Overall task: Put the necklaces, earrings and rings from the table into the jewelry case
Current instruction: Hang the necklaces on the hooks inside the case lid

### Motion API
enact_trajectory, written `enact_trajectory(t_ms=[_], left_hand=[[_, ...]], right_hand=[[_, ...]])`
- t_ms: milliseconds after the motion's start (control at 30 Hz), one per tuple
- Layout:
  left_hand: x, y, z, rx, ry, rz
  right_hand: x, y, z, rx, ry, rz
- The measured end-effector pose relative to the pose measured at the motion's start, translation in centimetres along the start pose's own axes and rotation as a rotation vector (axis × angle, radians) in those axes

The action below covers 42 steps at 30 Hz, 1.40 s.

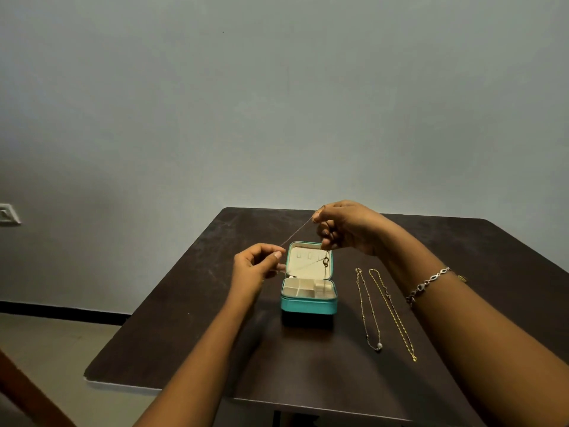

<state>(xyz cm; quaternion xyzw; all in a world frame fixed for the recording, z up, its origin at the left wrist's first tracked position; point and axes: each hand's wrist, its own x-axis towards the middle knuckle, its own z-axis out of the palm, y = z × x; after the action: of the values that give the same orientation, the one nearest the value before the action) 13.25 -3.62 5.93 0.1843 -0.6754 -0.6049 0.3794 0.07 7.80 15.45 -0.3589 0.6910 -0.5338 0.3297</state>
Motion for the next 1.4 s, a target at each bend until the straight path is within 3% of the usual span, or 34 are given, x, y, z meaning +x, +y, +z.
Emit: enact_trajectory(t_ms=[267, 500, 833, 1167, 1400], left_hand=[[0.8, 1.4, -1.7, -0.140, 0.189, -0.043], [1.4, 2.5, -3.0, -0.245, 0.260, -0.081], [1.0, 3.9, -3.4, -0.158, 0.058, -0.251], [0.8, 5.6, -2.6, -0.370, -0.057, -0.289], [0.3, 7.3, -2.2, -0.463, -0.073, -0.236]], right_hand=[[0.2, 0.3, -2.0, -0.062, 0.037, -0.014], [-0.5, 0.8, -3.6, -0.047, 0.037, -0.016], [-2.0, 2.3, -5.4, 0.053, 0.051, 0.038], [-3.1, 4.8, -4.0, 0.274, 0.006, 0.005], [-4.4, 6.1, -2.0, -0.046, -0.176, 0.068]])
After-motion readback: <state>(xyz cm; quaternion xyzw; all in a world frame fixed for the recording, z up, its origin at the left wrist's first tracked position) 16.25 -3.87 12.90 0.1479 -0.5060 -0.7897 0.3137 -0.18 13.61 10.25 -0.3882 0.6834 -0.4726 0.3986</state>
